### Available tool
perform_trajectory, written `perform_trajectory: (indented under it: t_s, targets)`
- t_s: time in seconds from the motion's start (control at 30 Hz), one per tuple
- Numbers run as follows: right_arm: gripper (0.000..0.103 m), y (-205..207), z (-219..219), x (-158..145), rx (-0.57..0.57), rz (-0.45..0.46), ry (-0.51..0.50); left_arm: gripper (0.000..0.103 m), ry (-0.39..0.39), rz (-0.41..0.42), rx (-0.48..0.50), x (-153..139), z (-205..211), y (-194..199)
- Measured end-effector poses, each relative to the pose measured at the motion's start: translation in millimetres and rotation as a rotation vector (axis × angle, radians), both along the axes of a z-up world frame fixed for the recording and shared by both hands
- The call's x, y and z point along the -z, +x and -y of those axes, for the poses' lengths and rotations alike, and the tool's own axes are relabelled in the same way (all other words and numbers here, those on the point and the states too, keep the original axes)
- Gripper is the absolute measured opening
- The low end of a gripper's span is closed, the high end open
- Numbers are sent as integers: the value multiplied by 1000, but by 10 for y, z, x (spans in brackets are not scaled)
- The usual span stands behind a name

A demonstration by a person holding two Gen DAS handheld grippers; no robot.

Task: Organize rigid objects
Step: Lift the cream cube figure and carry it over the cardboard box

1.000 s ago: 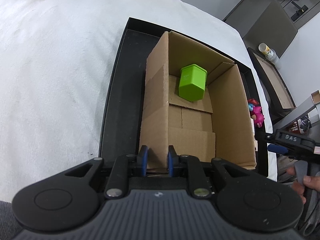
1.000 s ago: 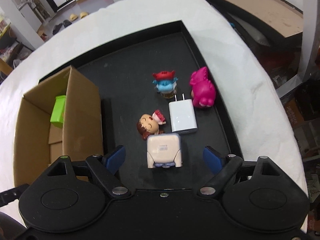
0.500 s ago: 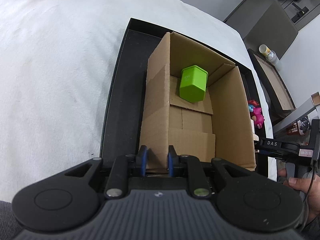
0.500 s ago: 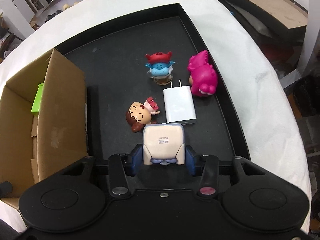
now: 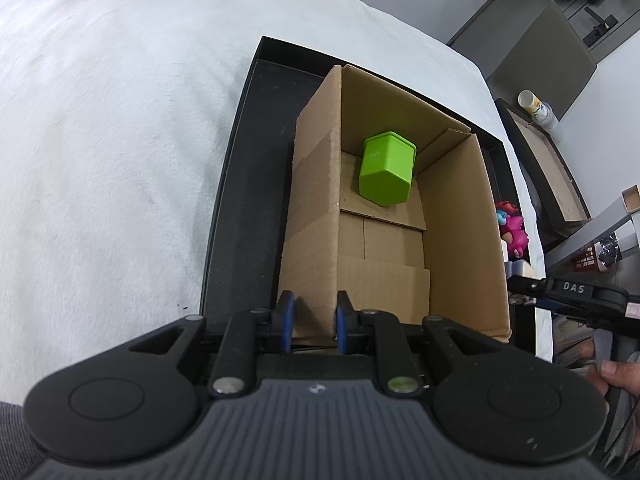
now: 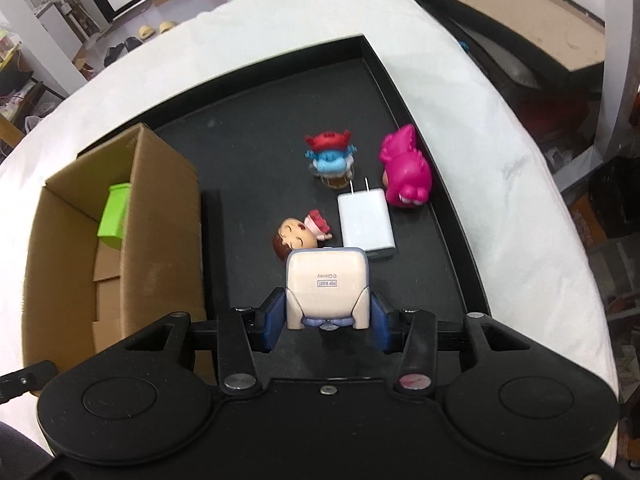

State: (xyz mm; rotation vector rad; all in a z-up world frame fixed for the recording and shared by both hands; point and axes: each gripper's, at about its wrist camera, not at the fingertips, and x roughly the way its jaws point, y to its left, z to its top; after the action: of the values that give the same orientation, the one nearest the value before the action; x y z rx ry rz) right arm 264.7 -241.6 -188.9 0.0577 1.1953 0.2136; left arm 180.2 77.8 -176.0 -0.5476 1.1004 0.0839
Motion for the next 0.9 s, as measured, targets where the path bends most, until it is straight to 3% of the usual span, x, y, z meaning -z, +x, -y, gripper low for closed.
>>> perform_trajectory:
  t_s: [0.9]
  targets:
    - [43, 1, -446, -707, -89, 155, 76, 18, -9, 1, -4, -33, 3, -5]
